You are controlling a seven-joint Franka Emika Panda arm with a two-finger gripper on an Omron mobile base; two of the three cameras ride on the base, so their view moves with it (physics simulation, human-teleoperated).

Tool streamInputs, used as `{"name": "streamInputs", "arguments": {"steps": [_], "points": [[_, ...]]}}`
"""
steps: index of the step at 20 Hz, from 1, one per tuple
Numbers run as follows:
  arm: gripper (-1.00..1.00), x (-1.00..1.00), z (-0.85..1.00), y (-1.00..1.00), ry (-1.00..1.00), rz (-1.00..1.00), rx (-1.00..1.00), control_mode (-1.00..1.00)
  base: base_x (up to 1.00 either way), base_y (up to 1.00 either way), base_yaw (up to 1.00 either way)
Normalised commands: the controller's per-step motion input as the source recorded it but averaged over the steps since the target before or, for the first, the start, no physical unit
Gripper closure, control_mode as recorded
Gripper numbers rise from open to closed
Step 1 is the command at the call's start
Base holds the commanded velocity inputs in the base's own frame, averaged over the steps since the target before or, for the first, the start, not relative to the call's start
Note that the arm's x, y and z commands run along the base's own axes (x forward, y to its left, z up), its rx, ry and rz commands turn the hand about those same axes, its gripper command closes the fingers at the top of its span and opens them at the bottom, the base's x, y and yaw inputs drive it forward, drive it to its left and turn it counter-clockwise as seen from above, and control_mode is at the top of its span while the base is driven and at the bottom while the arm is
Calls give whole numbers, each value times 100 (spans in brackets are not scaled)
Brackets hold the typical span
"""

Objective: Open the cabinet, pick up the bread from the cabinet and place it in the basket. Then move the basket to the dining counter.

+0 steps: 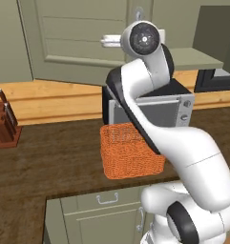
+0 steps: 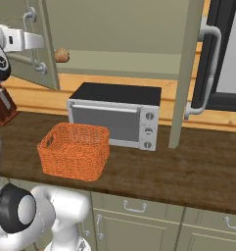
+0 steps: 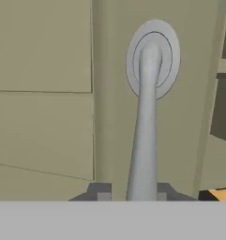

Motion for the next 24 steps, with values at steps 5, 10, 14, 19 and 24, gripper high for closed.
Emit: {"name": "streamInputs", "arguments": {"steps": [5,10,14,19,24], "points": [[100,-100,47,94,0,-4,0,-100,0,0,0],[100,-88,28,100,0,-11,-6,-100,0,0,0],[-100,-64,10,100,1,-14,-14,-100,0,0,0],[-100,-39,7,79,1,-12,-13,-100,0,0,0],[-100,0,0,9,0,-6,-3,-100,0,0,0]]}}
